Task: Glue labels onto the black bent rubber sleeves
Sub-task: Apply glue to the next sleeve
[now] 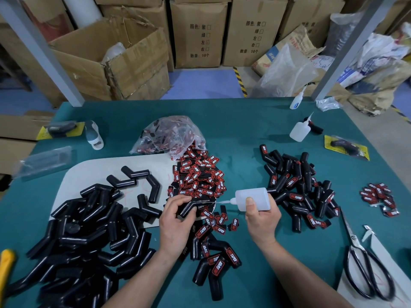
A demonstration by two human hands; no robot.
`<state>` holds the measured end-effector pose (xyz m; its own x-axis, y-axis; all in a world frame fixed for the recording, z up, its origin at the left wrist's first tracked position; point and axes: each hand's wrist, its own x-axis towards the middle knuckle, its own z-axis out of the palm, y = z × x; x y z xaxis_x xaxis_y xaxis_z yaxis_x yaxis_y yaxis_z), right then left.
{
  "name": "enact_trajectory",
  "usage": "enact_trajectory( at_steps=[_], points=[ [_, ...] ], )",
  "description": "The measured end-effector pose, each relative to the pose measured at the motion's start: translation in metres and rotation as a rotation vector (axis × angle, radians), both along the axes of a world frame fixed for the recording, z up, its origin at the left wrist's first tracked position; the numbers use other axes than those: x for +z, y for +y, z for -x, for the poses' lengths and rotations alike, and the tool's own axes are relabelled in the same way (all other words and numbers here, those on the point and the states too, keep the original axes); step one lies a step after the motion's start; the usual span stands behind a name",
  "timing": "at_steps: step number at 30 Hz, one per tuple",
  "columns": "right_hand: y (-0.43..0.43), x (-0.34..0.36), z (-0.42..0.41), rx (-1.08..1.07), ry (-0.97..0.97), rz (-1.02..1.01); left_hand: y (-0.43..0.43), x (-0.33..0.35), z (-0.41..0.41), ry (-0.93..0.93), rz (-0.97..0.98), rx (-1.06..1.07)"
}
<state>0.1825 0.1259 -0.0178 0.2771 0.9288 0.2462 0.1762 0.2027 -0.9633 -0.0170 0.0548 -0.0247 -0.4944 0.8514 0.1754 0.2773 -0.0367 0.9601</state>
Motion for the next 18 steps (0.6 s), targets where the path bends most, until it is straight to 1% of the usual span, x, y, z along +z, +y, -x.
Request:
enact_trajectory(
  at_steps=[5, 10, 18],
  points=[
    [-0.0027, -0.0055, 0.0016, -0.002, -0.065, -0.044, -0.0011, 0.0006, -0.0014, -0.049, -0.004, -0.015],
    [-0.0023, -0.0054, 0.0013, 0.004, -0.061, -0.025, -0.0007, 0.0011, -0.0031, -0.073, -0.018, -0.025],
    [-0.002, -0.0052, 0.002, 0.02, -0.064, -0.033, 0.0003, -0.0032, -0.0023, -0.061, 0.003, -0.023]
  ],
)
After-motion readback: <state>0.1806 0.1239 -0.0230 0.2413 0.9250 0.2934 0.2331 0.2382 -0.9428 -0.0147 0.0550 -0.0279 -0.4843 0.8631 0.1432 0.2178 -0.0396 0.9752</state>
